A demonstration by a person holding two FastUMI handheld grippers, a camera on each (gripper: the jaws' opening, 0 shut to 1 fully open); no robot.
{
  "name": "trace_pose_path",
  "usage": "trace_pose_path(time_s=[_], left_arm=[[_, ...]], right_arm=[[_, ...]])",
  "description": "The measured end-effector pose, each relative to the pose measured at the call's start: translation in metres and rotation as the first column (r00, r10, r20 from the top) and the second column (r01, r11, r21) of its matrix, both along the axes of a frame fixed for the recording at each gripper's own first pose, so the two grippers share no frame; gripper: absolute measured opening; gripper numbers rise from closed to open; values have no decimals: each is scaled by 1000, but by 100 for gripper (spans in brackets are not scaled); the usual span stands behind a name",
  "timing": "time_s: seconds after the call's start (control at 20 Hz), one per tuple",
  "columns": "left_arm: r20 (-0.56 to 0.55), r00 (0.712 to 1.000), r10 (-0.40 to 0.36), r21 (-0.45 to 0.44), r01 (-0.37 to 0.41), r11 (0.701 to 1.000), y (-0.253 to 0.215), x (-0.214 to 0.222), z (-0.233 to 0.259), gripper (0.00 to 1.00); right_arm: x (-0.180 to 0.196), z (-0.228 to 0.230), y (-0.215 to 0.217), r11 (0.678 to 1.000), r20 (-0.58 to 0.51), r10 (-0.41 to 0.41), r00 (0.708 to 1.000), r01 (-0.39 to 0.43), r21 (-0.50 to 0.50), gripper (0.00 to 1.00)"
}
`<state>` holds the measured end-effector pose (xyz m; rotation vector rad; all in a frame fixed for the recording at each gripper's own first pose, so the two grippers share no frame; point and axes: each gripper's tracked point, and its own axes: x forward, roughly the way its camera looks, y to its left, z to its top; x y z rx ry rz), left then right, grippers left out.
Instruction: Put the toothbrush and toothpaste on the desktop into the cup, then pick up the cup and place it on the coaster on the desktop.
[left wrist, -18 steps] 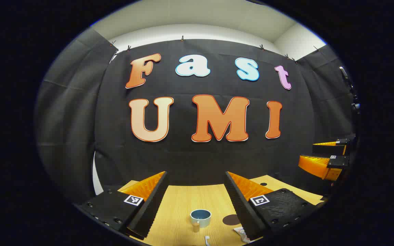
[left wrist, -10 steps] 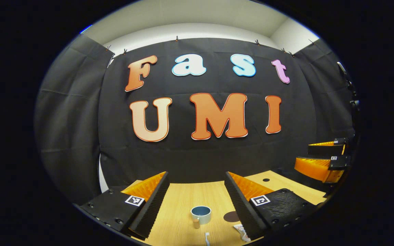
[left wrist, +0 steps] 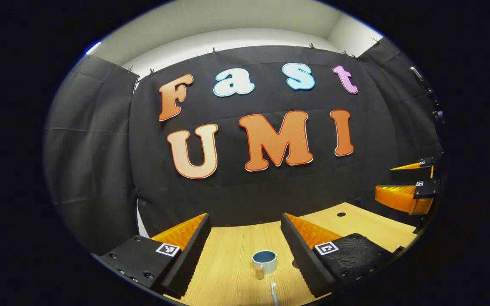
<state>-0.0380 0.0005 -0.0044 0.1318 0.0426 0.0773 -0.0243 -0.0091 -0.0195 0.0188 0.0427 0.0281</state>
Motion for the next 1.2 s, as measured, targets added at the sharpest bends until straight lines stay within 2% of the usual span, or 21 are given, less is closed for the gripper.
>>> trace_pose_path(time_s=[0.2,0.45,0.8,0.95,1.2], left_arm=[[-38,999,-34,-64,32,997,-5,8,-15,99],[-91,993,-73,-83,65,994,-10,23,-33,99],[-253,963,-92,-124,62,990,-13,35,-88,99],[-349,930,-113,-152,62,986,-23,37,-121,99],[-546,828,-126,-177,33,984,-17,22,-190,99]], right_arm=[[0,-7,7,999,-22,-37,999,36,-19,98],[3,-7,11,998,-20,-54,998,53,-42,98],[7,-15,5,997,-44,-59,997,56,-61,98],[8,-21,3,997,-57,-50,997,47,-57,98],[10,-30,-1,999,-71,-24,997,21,-44,98]])
